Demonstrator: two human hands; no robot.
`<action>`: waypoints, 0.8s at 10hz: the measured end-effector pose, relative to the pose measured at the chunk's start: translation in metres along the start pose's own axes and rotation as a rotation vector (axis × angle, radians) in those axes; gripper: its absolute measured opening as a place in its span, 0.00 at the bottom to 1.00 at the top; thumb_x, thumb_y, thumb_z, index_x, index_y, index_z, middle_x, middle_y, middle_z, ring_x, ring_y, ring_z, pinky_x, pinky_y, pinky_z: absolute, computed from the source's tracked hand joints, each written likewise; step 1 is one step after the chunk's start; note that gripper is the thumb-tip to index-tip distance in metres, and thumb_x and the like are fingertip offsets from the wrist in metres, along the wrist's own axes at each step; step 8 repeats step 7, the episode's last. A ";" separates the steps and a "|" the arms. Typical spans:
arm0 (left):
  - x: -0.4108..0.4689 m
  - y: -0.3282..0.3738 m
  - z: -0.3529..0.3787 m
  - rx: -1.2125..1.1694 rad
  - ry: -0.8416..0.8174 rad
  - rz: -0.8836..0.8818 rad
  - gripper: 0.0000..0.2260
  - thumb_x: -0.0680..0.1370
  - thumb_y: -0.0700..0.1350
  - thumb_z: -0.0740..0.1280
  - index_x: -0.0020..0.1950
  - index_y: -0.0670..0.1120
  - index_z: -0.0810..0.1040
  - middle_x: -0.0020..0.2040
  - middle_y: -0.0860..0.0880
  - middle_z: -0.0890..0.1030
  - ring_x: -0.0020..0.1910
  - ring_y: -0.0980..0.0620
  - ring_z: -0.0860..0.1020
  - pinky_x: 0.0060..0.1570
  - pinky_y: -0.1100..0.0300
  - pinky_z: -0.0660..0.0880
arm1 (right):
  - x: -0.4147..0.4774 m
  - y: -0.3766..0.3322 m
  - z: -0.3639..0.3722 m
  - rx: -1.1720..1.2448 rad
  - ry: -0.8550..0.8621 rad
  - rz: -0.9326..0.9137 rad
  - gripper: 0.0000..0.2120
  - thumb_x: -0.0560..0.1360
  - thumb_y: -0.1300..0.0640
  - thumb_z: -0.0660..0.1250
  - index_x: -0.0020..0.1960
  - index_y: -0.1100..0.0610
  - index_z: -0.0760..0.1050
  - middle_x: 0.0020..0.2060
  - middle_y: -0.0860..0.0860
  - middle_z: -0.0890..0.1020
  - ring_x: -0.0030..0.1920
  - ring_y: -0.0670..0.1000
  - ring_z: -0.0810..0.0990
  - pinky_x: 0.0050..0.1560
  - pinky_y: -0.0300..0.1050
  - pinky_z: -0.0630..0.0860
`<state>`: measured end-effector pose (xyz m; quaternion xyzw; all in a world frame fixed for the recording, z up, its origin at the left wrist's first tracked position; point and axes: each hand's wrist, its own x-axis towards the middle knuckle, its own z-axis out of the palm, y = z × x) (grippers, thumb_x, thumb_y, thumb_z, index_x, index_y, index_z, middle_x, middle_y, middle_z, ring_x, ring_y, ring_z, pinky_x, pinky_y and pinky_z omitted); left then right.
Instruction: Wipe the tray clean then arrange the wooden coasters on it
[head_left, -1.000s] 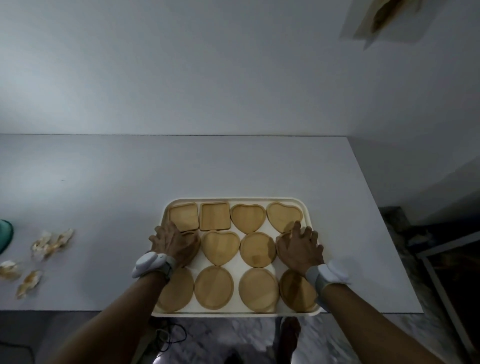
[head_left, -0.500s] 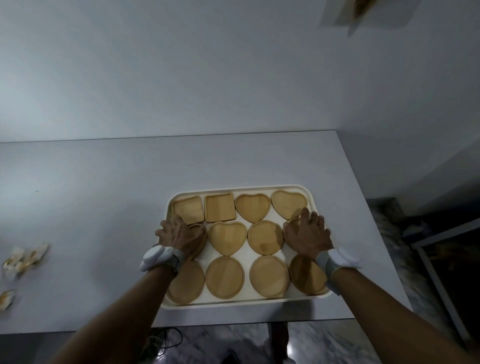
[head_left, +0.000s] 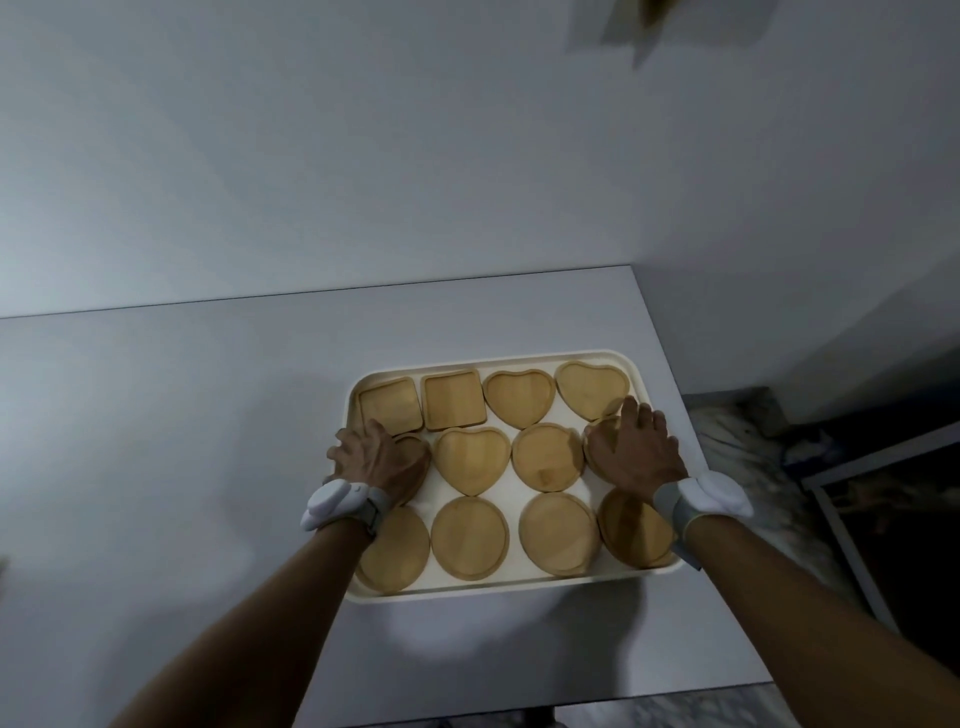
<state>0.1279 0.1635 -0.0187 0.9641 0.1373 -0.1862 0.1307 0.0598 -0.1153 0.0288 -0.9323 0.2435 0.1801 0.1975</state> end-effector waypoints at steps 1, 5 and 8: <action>0.001 0.021 0.001 0.006 -0.010 0.008 0.30 0.72 0.65 0.62 0.64 0.44 0.66 0.63 0.39 0.67 0.61 0.36 0.68 0.59 0.40 0.72 | 0.015 0.013 -0.007 0.015 0.030 -0.001 0.33 0.81 0.46 0.56 0.77 0.62 0.50 0.77 0.62 0.55 0.77 0.62 0.52 0.74 0.60 0.56; 0.000 0.051 -0.013 -0.138 -0.081 0.032 0.38 0.71 0.68 0.63 0.71 0.43 0.62 0.70 0.38 0.66 0.68 0.35 0.66 0.64 0.39 0.68 | 0.048 0.042 -0.020 0.090 -0.070 0.003 0.29 0.79 0.43 0.55 0.73 0.59 0.59 0.72 0.61 0.64 0.72 0.62 0.62 0.69 0.59 0.64; -0.014 0.083 -0.045 -0.674 -0.174 0.172 0.39 0.67 0.77 0.54 0.52 0.43 0.78 0.50 0.44 0.81 0.50 0.43 0.79 0.53 0.47 0.76 | 0.038 0.000 -0.045 0.649 -0.257 -0.017 0.35 0.77 0.32 0.48 0.40 0.58 0.79 0.42 0.54 0.83 0.47 0.56 0.81 0.52 0.50 0.75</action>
